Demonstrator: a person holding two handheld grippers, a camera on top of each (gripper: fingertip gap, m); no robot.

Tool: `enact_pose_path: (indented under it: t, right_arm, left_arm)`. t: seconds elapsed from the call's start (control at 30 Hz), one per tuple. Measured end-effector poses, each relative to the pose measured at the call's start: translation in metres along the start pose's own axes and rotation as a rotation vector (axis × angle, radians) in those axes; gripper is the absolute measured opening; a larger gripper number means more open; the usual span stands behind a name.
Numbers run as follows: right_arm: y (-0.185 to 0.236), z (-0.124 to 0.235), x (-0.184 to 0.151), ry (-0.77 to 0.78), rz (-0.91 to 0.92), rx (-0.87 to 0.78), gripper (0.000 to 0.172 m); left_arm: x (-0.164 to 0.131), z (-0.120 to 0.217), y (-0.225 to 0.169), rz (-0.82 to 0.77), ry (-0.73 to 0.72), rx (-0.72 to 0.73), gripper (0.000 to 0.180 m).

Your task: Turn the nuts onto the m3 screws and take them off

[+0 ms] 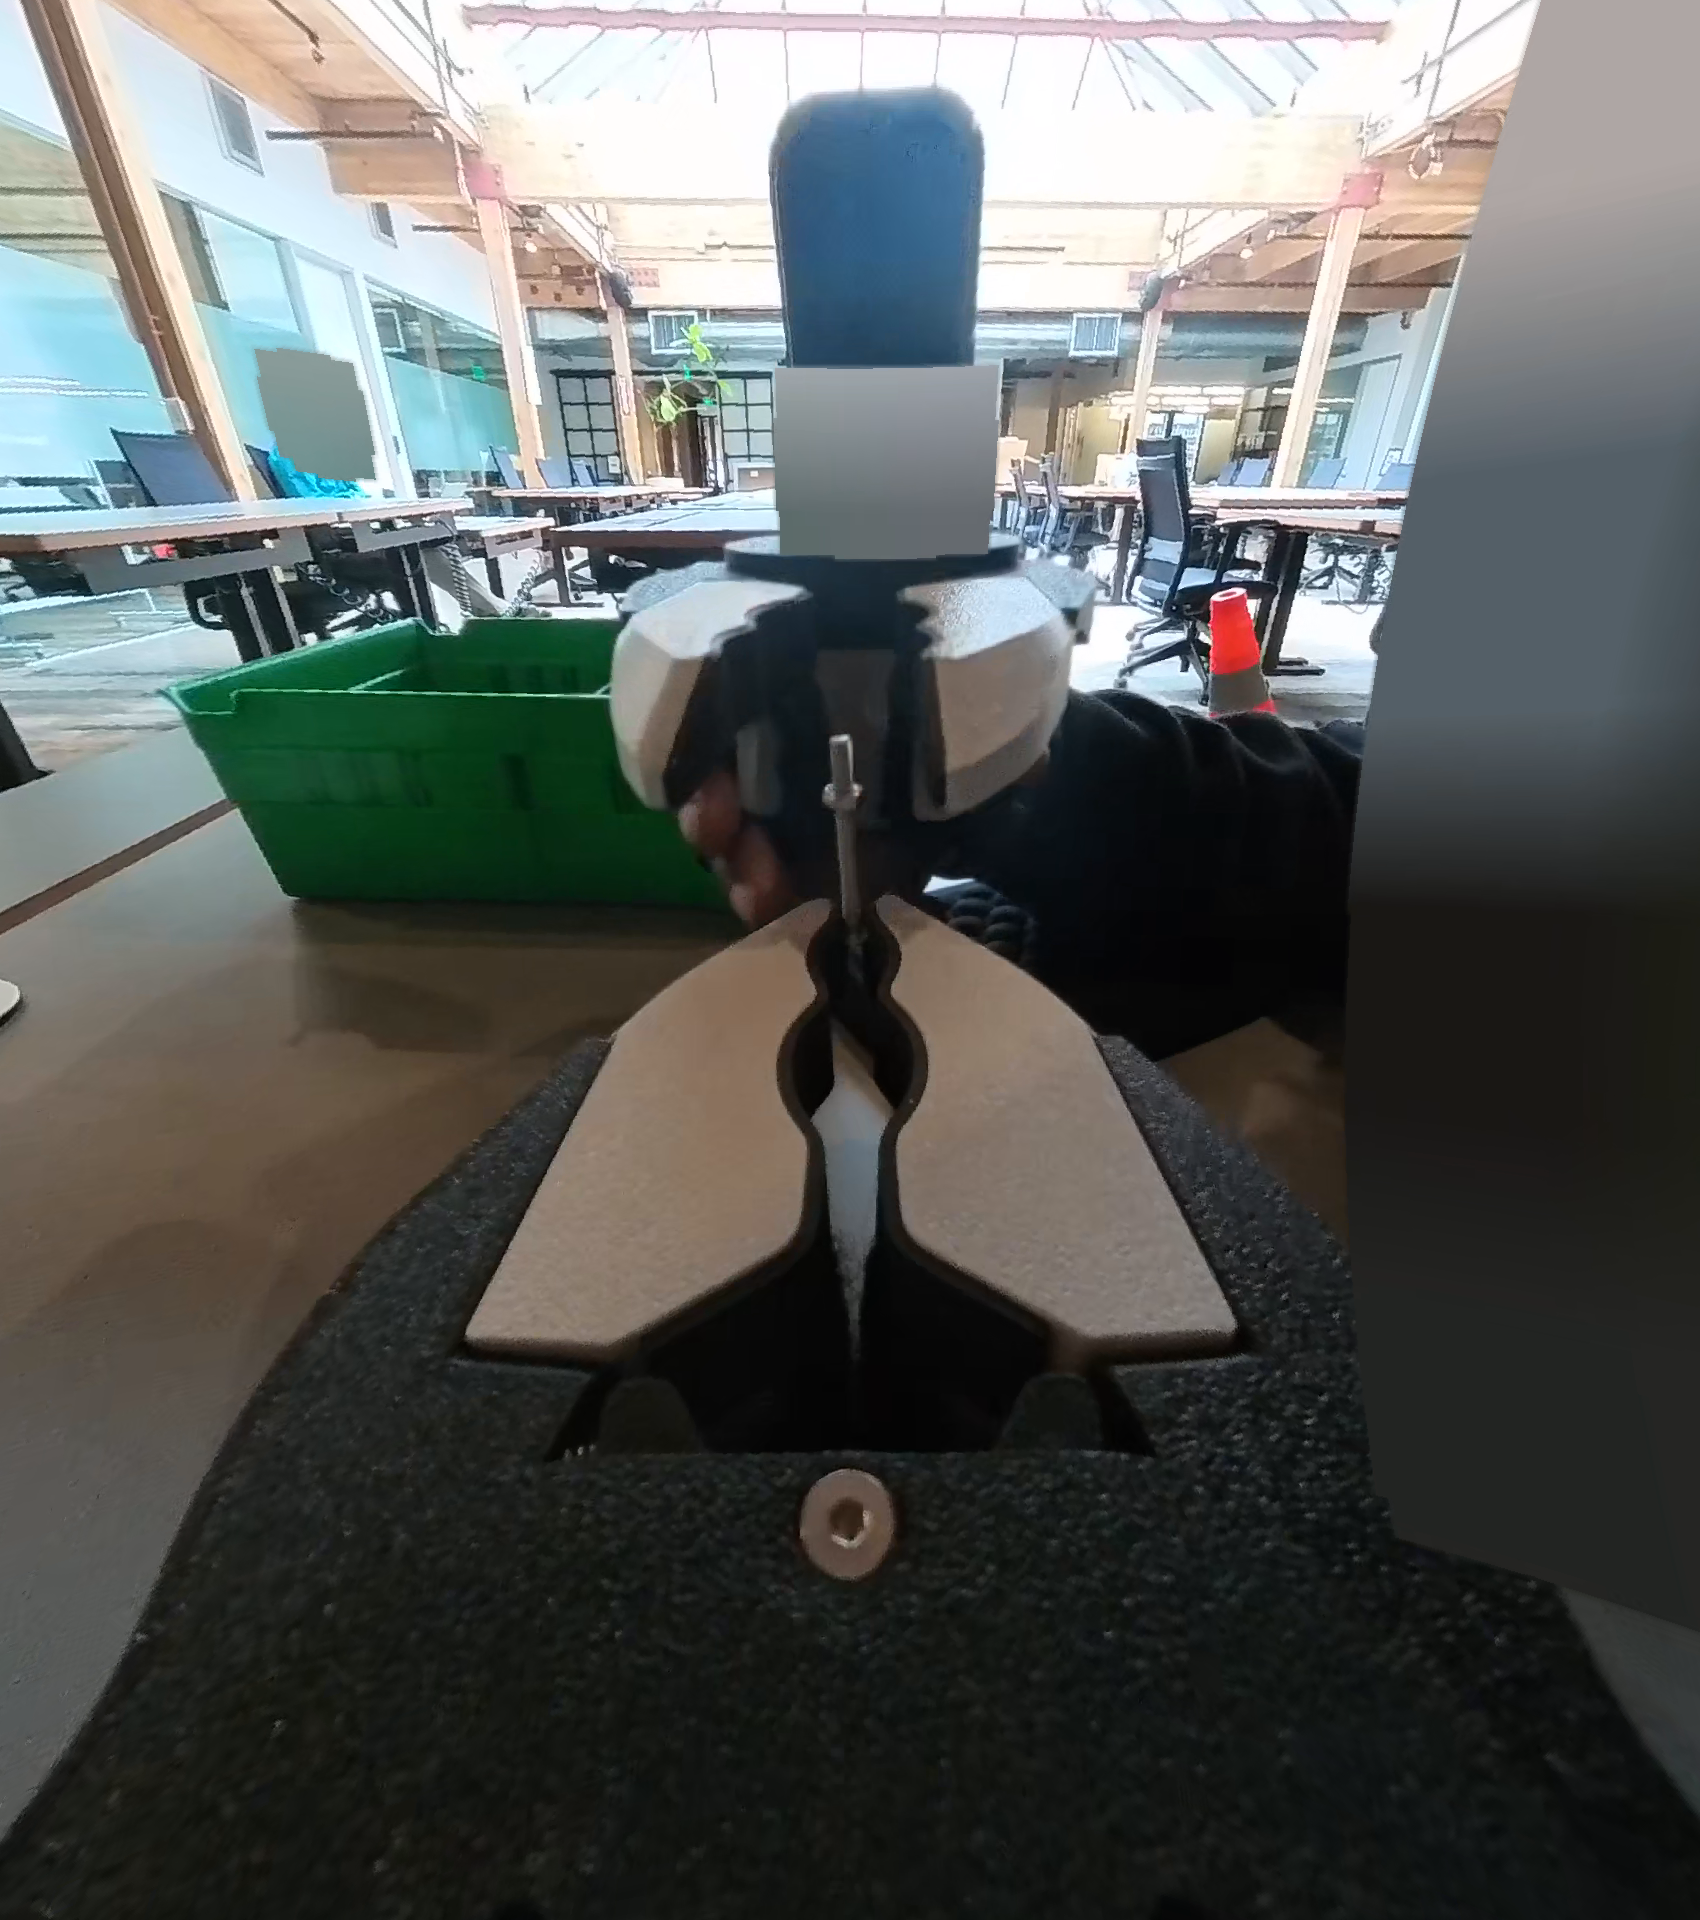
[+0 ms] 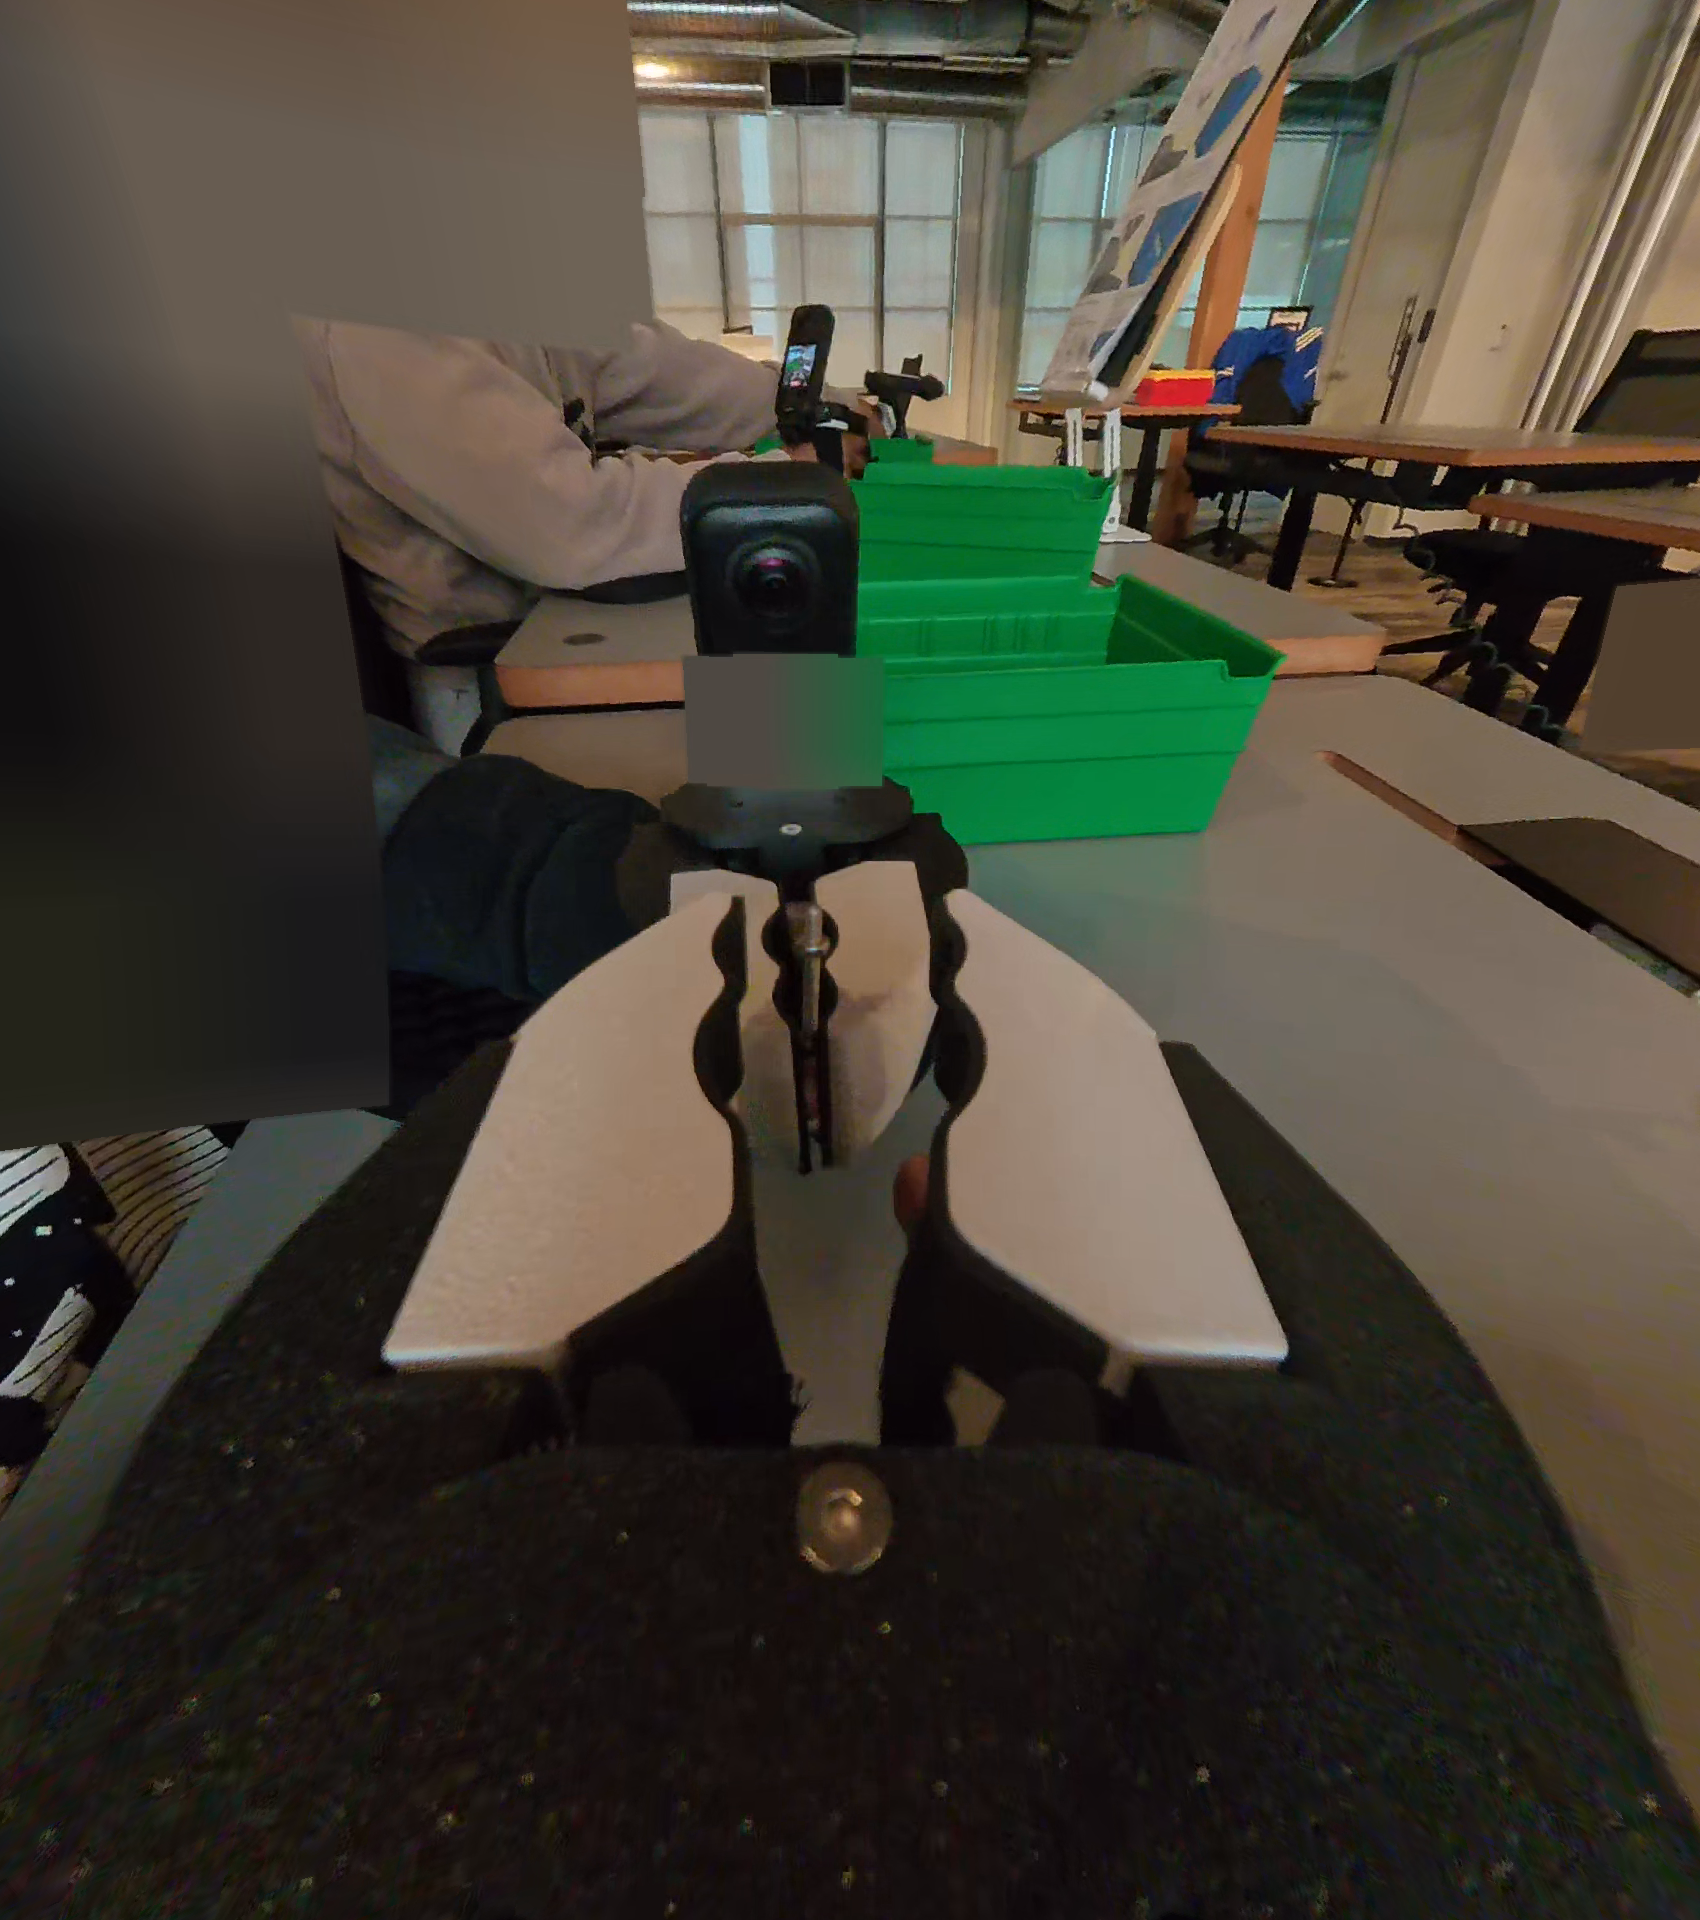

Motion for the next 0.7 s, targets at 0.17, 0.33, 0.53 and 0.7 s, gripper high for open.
enact_pose_path:
  t: [0.17,0.33,0.53,0.7]
  right_arm:
    - [-0.001,-0.005,-0.003,0.019,-0.004,-0.012,0.033]
    - [-0.006,0.005,0.0,-0.001,-0.009,-0.034,0.031]
    - [-0.01,0.017,0.004,-0.031,-0.02,-0.026,0.03]
    - [-0.003,0.004,0.001,-0.019,-0.013,0.003,0.035]
  left_arm:
    - [0.0,-0.001,-0.002,-0.004,-0.002,-0.012,0.001]
    - [0.003,0.001,-0.002,-0.007,-0.021,-0.012,0.001]
    - [0.005,0.004,0.001,-0.003,-0.038,0.006,0.001]
    - [0.004,0.002,-0.001,-0.009,-0.024,0.002,0.001]
Point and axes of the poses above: each gripper's, where its closed fingertips meet, z back along the fingers, x out of its top, y = z × x across the jaws, the point moved 7 cm from there along z, back along the fingers, and after that the axes turned 13 degrees about -z, right-handed, at the moved point
